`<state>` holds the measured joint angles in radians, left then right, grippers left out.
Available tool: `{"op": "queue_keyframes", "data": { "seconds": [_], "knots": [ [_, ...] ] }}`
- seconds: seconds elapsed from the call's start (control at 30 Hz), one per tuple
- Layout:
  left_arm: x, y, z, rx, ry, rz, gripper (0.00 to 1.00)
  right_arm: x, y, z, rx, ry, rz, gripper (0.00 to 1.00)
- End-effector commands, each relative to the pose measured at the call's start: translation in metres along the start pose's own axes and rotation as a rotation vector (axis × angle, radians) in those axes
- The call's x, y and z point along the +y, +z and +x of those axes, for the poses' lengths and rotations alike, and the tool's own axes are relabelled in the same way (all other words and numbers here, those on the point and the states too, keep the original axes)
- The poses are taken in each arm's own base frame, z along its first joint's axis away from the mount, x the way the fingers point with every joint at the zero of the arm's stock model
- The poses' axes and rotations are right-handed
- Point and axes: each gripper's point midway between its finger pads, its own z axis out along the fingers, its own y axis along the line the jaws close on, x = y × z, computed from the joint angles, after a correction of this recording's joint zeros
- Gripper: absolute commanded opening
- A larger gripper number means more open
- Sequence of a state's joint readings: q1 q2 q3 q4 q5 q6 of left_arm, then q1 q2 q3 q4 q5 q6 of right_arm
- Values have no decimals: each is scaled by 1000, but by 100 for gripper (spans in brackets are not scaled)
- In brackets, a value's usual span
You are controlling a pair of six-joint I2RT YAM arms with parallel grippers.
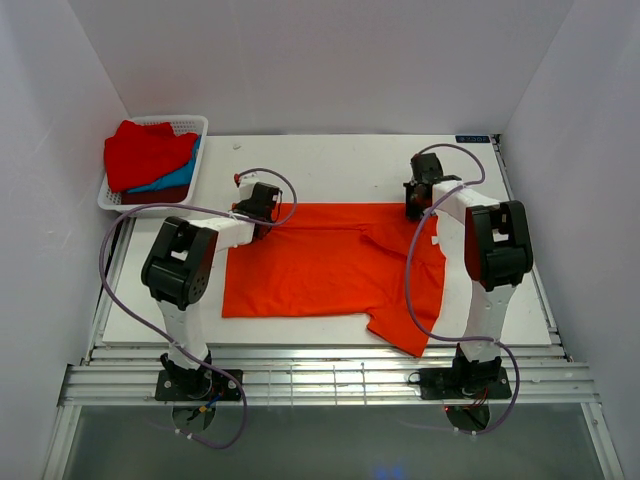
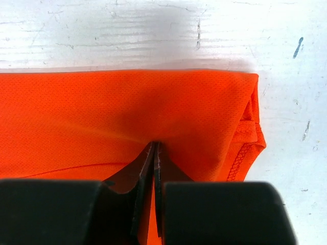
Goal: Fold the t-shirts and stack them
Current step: Fold the tshirt
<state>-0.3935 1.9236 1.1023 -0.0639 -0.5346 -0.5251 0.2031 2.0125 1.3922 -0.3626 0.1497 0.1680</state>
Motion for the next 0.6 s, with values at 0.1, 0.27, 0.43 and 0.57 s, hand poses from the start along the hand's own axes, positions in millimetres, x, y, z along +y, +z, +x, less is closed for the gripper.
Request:
{"op": "queue_keyframes", "data": {
  "seconds": [0.1, 0.27, 0.43, 0.57],
  "knots": [
    [32, 3, 31, 118, 38, -70, 0, -20, 17, 11, 59, 5, 40, 8],
    [13, 14, 27, 118, 48, -8, 0, -17, 23, 4, 58, 5, 27, 8],
    [1, 29, 20, 119, 67, -11, 0, -18, 35, -10, 56, 11, 32, 8],
    [-8, 42, 7, 101, 84, -16, 0, -17, 38, -42, 4, 23, 22, 8]
  ]
}}
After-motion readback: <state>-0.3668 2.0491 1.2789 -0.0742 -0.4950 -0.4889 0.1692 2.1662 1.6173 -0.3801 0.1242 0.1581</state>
